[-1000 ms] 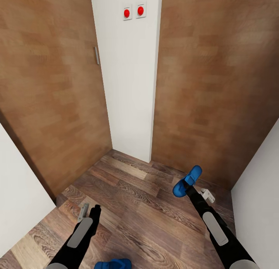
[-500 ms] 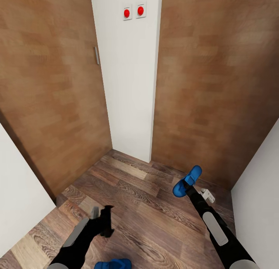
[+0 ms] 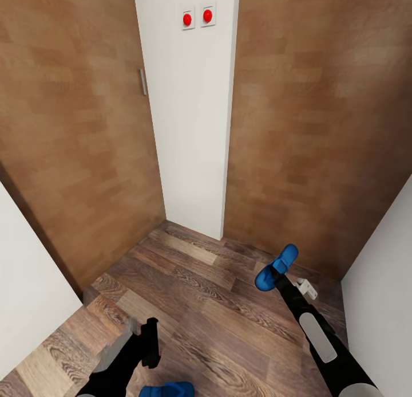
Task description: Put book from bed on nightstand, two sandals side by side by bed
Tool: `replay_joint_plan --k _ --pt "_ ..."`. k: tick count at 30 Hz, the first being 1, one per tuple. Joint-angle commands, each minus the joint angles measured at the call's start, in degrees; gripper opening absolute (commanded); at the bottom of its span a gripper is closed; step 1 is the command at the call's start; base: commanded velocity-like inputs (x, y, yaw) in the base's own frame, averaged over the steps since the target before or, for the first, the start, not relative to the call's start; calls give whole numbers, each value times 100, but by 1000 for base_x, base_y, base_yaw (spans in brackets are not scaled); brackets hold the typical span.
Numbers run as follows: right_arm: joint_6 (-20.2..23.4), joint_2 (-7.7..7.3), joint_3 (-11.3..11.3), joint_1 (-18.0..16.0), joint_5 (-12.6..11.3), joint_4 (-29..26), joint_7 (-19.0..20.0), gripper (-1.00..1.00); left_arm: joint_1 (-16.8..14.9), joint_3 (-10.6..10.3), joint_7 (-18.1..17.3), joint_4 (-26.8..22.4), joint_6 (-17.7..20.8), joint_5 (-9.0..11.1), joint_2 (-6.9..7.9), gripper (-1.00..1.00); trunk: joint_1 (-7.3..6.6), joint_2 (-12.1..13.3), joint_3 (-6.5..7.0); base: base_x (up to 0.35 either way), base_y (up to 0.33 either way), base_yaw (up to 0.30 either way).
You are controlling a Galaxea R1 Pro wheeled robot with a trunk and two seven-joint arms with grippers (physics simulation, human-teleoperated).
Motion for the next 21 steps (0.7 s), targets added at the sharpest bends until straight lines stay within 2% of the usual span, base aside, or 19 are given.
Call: replay_joint_plan --k 1,13,21 --pt "19 -2 1 -2 -64 -3 9 -100 -2 -22 14 18 -56 56 1 100 -1 -2 -5 0 0 0" --pt "20 -11 1 -2 -64 -3 7 -100 -1 -76 10 87 -53 72 -20 100 -1 -2 -5 0 0 0" --pt "20 -4 1 -2 -64 -3 7 -100 -1 -86 15 101 -61 74 -22 100 175 -323 -149 0 0 0"
